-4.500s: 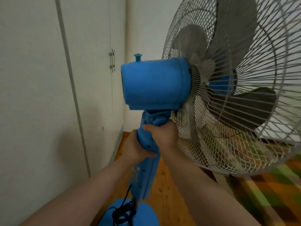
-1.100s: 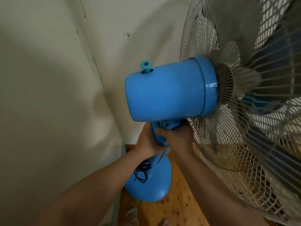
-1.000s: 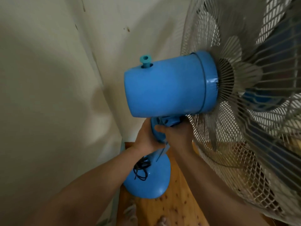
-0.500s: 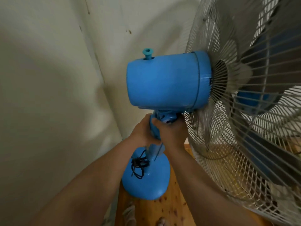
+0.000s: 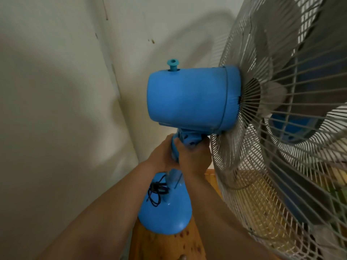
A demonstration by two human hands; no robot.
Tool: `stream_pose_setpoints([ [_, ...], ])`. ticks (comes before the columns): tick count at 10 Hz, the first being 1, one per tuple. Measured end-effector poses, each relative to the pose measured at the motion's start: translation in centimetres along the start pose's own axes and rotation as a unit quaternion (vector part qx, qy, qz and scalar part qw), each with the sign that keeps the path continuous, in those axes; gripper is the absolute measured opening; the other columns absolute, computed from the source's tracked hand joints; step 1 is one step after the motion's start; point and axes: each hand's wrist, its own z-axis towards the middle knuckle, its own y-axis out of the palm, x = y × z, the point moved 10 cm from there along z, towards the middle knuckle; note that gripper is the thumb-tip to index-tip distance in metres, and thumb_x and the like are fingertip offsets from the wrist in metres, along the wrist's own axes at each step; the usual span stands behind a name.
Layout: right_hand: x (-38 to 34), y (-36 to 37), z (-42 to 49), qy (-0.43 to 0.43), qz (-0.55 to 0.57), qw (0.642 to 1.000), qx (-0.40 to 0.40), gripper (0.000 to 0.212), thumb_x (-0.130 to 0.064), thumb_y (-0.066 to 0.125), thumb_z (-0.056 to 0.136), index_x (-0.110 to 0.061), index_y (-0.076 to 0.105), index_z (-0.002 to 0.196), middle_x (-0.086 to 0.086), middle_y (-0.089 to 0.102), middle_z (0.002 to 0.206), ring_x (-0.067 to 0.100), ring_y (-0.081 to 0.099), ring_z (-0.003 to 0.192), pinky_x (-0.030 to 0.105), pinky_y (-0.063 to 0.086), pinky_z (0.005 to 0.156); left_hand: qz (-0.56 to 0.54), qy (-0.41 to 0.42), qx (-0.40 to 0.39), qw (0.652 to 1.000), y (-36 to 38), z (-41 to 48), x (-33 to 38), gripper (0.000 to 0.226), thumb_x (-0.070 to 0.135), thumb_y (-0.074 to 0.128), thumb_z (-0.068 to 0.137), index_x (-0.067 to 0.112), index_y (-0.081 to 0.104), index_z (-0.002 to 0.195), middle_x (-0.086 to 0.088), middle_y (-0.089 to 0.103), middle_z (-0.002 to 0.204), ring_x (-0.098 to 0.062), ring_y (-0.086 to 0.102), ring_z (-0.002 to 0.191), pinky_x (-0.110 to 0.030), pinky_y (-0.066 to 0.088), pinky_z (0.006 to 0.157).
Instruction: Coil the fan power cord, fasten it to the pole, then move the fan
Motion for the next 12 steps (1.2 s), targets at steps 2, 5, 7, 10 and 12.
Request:
stream_pose_setpoints([
  [2, -0.2, -0.1, 0.0, -0.015, 0.014, 1.000, 0.003, 0.064, -0.037, 0.072, 0.075, -0.004, 0.043, 0.122, 0.011, 0.061, 0.117, 0.029, 0.059, 0.108, 0.026, 0.037, 0.078, -0.058, -0.045, 0.067, 0.995, -0.1, -1.3, 0.1, 0.061, 0.021, 0.066, 0.076, 0.014, 0.035, 0.129, -0.006, 0.054, 0.124, -0.022, 0.057, 0.109, -0.031, 0.046, 0.087],
  [5, 0.7, -0.9, -0.9, -0.011, -0.018, 0.999, -0.046, 0.059, -0.025, 0.067, 0.079, -0.003, 0.038, 0.126, 0.014, 0.058, 0.122, 0.033, 0.057, 0.110, 0.035, 0.045, 0.083, -0.056, -0.051, -0.002, 0.997, 0.8, -4.4, 2.1, 0.039, 0.012, 0.060, 0.088, 0.017, 0.043, 0.122, 0.005, 0.045, 0.106, -0.010, 0.049, 0.093, -0.011, 0.035, 0.064],
  [7, -0.3, -2.6, -2.4, -0.033, -0.021, 0.997, -0.065, 0.047, -0.016, 0.062, 0.082, -0.006, 0.043, 0.124, 0.012, 0.059, 0.118, 0.030, 0.058, 0.106, 0.028, 0.040, 0.075, -0.053, -0.101, 0.013, 0.993, 1.0, -6.9, 0.2, 0.089, 0.029, 0.066, 0.084, 0.010, 0.007, 0.148, -0.012, 0.026, 0.153, -0.025, 0.032, 0.137, -0.029, 0.033, 0.102],
  [10, -0.8, -4.1, -5.5, -0.008, 0.061, 0.995, -0.074, 0.010, -0.018, 0.052, 0.086, -0.019, 0.048, 0.096, 0.002, 0.050, 0.087, 0.020, 0.049, 0.077, 0.032, 0.042, 0.067, -0.059, -0.159, 0.064, 0.983, 1.2, -11.9, -1.7, 0.089, 0.030, 0.064, 0.085, 0.011, 0.005, 0.149, -0.011, 0.021, 0.155, -0.026, 0.027, 0.140, -0.032, 0.030, 0.107],
  [12, -2.1, -5.4, -11.7, -0.061, 0.000, 0.979, -0.194, 0.051, -0.024, 0.052, 0.090, -0.016, 0.033, 0.137, 0.009, 0.048, 0.133, 0.026, 0.051, 0.118, 0.033, 0.046, 0.092, -0.094, -0.135, 0.129, 0.978, 0.5, -16.5, 1.0, 0.086, 0.030, 0.065, 0.084, 0.014, 0.010, 0.149, -0.010, 0.023, 0.155, -0.025, 0.030, 0.139, -0.033, 0.031, 0.108],
])
